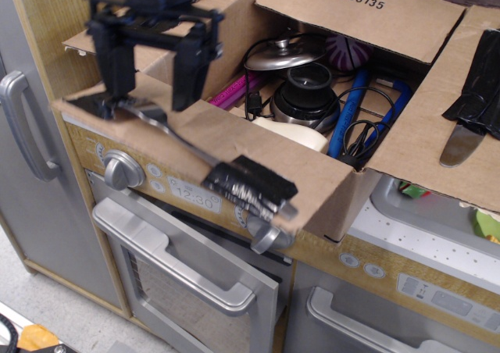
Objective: Open large4fbox flaps
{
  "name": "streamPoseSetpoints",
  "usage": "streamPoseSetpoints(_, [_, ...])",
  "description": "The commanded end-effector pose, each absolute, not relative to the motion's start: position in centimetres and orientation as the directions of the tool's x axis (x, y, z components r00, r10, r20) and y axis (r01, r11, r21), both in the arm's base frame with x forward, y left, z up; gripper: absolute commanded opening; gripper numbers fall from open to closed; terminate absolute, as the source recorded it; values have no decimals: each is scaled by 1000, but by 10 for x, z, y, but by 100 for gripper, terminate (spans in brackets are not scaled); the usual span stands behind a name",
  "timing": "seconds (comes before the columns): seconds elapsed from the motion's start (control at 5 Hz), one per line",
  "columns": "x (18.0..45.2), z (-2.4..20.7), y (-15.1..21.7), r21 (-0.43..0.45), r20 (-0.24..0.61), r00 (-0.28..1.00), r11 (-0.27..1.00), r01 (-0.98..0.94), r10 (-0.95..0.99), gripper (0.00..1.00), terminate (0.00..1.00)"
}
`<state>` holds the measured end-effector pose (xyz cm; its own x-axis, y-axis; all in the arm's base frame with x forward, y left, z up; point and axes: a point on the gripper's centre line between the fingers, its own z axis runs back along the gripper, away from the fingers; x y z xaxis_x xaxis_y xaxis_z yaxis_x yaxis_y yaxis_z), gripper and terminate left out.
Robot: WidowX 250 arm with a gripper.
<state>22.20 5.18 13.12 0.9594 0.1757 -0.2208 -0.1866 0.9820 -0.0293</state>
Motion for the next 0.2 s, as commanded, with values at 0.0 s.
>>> streamPoseSetpoints(0.0, [221, 114, 49, -58, -58, 988, 987, -150, 146, 100, 100])
